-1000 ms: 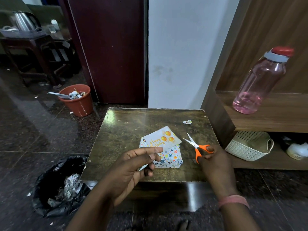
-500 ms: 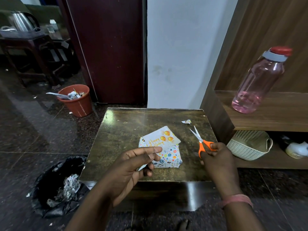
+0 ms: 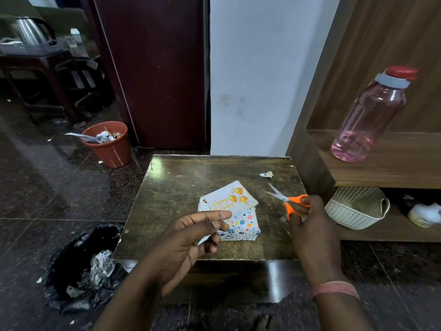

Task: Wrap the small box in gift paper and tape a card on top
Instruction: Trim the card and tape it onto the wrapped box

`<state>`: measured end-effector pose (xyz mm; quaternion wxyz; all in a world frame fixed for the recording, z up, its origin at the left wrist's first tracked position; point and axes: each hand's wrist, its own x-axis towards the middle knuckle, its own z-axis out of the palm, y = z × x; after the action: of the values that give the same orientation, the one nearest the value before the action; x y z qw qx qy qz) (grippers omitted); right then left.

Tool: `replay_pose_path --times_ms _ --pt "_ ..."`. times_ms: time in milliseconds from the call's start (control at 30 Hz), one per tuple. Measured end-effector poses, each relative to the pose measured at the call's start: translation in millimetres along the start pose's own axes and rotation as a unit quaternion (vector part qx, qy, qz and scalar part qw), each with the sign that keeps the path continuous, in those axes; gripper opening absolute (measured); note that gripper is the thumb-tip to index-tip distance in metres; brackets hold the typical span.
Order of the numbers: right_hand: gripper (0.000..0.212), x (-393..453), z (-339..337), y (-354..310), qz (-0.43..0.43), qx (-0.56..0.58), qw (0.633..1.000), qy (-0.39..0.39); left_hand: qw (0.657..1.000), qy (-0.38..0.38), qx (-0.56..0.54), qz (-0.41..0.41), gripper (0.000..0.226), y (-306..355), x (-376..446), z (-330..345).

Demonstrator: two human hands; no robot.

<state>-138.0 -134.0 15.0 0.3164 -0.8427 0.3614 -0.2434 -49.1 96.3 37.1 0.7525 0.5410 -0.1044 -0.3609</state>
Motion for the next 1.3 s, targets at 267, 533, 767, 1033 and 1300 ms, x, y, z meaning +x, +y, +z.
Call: replay_pose_path --times_ms 267,533,767,1033,1300 --pt "0.024 9.3 18.8 15.8 0.061 0.093 0.992 -0.058 1.0 0.017 -0.025 0.005 0.037 0.4 1.4 0.1" --pt "0.026 9.7 23.6 5.8 0.037 0.185 0.982 -0.019 0.989 0.094 -0.1 0.049 0.031 1.4 6.7 -4.8" --pt "0.023 10.3 -1.5 18.4 0.023 0.055 0.992 0.112 0.99 0.094 -0.094 0.05 0.031 -0.8 6.0 -3.4" --pt "0.037 1.9 13.4 12.0 -0.02 -0.006 1.0 0.001 0.99 0.092 -0.094 0.049 0.035 2.0 4.2 -4.7" --pt "0.032 4.4 1.8 6.5 -0.019 0.041 0.991 0.124 0.99 0.091 -0.096 0.051 0.026 2.6 3.2 -5.3"
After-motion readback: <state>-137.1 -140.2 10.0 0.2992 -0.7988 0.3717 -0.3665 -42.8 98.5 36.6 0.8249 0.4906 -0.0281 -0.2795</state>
